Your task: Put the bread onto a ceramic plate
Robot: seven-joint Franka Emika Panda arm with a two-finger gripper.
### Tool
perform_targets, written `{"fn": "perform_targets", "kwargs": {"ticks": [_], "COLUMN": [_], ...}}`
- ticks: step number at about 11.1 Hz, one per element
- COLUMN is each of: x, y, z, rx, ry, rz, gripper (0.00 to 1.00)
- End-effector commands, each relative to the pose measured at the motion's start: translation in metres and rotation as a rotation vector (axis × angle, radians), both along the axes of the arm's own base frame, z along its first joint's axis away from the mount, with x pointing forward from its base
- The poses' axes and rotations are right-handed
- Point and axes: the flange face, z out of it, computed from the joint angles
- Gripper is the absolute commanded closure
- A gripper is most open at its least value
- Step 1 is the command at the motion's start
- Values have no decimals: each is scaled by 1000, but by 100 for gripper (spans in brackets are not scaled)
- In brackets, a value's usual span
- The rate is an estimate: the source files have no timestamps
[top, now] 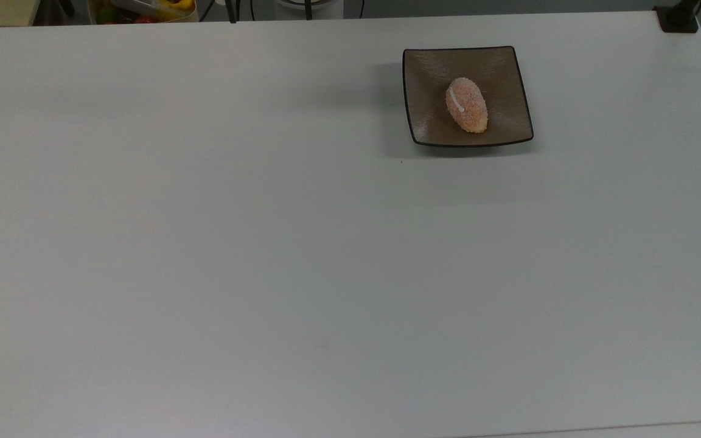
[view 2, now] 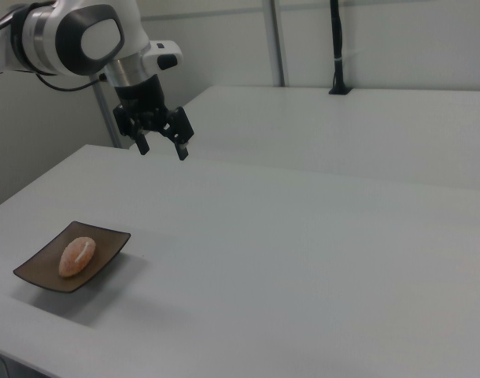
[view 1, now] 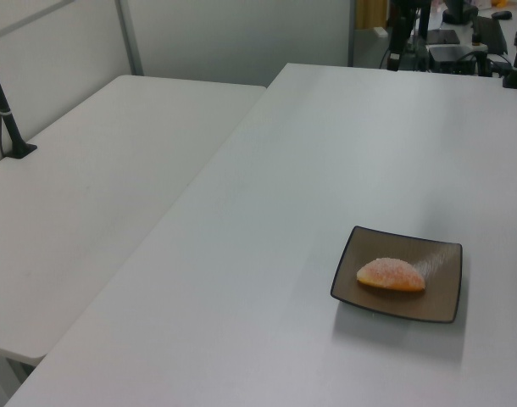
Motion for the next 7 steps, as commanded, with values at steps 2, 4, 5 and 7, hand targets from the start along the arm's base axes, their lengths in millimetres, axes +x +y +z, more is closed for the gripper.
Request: {"fn": "perform_targets", "kwargs": {"ticks": [2,4,5,7], "x": [-2,-4,-4,-1], "y": [22,36,37,38], "z": [-2,-7,-7,-14], "rx": [40,37,37,36], "ry": [1,12,12,25], "rz": [53,68,72,71], "gripper": [0,0,0,0]}}
